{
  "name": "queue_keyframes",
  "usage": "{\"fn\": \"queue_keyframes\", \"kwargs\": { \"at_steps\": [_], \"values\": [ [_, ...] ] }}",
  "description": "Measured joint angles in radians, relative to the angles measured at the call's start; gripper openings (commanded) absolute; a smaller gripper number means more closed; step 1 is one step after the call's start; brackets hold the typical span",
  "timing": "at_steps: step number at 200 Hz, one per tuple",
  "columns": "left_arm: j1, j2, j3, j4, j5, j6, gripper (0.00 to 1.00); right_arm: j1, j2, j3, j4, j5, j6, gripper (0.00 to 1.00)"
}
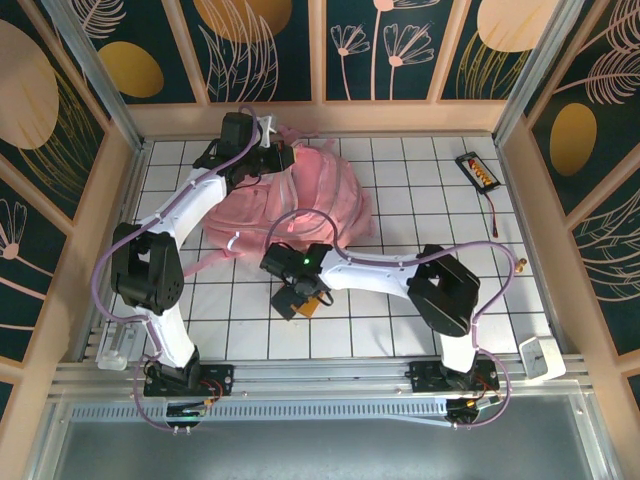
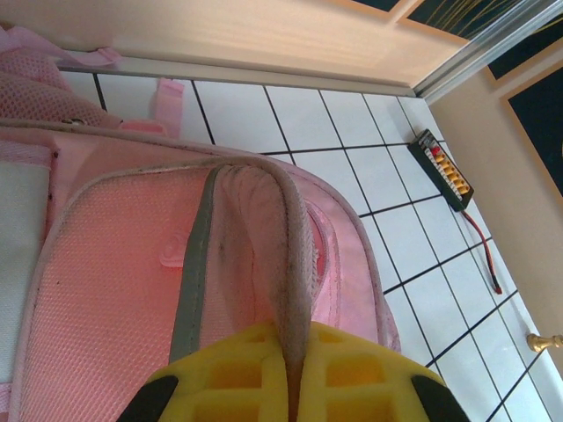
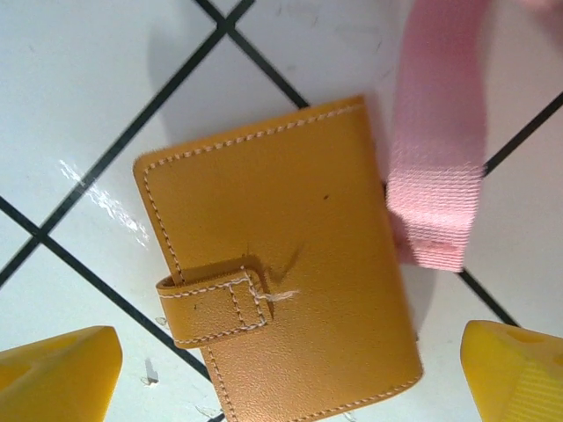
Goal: Pack the student bag
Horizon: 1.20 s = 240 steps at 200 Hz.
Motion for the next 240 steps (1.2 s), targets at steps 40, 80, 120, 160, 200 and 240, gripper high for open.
{"fn": "queue_keyframes", "kwargs": {
  "at_steps": [40,80,120,160,200,240],
  "values": [
    [0.004,0.0,0.0,0.0,0.015,0.0,0.0,-0.057,0.003,-0.064,0.059,-0.109,-0.018,0.99],
    [0.006,0.0,0.0,0.0,0.017,0.0,0.0,-0.062,0.021,-0.112,0.073,-0.111,-0.081,0.99],
    [0.006,0.0,0.0,0.0,0.016,0.0,0.0,-0.053,0.026,-0.113,0.078,-0.081,-0.124,0.83],
    [0.006,0.004,0.008,-0.005,0.019,-0.005,0.0,-0.052,-0.008,-0.138,0.115,-0.086,-0.175,0.66],
    [0.006,0.0,-0.003,-0.005,0.026,-0.006,0.0,-0.052,-0.188,-0.272,0.172,-0.109,-0.145,0.58],
    [0.006,-0.016,-0.032,-0.005,0.059,-0.003,0.0,-0.111,-0.465,-0.314,0.182,-0.117,-0.076,0.57]
  ]
}}
